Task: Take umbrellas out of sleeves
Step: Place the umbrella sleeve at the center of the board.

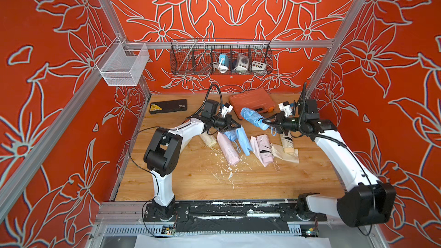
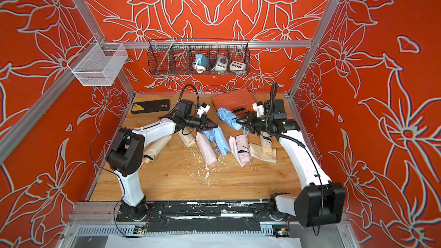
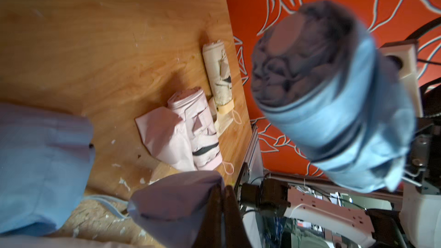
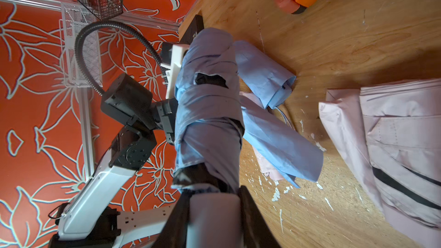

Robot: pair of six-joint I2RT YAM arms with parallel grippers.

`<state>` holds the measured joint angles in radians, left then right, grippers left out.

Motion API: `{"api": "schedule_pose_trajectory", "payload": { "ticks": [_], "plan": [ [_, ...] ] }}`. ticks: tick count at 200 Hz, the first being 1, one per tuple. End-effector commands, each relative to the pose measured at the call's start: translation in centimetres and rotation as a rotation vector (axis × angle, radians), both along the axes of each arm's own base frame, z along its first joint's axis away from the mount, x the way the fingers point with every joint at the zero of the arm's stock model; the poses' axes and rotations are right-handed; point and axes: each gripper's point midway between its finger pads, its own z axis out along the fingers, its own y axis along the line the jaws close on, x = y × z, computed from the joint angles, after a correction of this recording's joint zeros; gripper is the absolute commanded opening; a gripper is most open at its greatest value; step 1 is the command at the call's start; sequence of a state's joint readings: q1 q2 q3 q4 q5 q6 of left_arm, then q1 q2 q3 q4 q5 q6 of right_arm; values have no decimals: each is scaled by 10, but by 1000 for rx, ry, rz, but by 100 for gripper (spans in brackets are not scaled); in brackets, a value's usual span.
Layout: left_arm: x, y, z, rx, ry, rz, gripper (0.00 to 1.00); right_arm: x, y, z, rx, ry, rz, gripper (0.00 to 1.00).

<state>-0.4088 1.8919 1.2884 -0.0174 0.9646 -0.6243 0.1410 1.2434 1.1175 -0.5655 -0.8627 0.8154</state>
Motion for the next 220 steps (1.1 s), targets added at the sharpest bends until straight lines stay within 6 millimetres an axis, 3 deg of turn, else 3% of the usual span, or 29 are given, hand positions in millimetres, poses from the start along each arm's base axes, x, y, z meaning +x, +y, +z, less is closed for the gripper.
{"api": "schedule_pose_trajectory", "payload": {
  "ticks": [1, 22, 40, 93, 136, 220],
  "plan": [
    [-39, -8, -23, 7, 53, -112, 0, -17, -4, -6, -27, -34, 23, 11],
    [-64, -27, -34, -33, 94, -140, 0, -32, -5, -16, -21, -16, 34, 11],
    [-71, -35, -47, 1, 96, -126, 0, -45, -6, -29, -26, 12, 38, 11],
    [-62, -34, -81, 23, 138, -70, 0, -76, -3, -61, -50, 81, 71, 11],
    [-53, -32, -102, 74, 177, -8, 0, -102, -9, -73, -93, 112, 90, 11],
    [-50, -28, -113, 121, 198, 14, 0, -137, -5, -109, -110, 212, 150, 10]
  ]
}}
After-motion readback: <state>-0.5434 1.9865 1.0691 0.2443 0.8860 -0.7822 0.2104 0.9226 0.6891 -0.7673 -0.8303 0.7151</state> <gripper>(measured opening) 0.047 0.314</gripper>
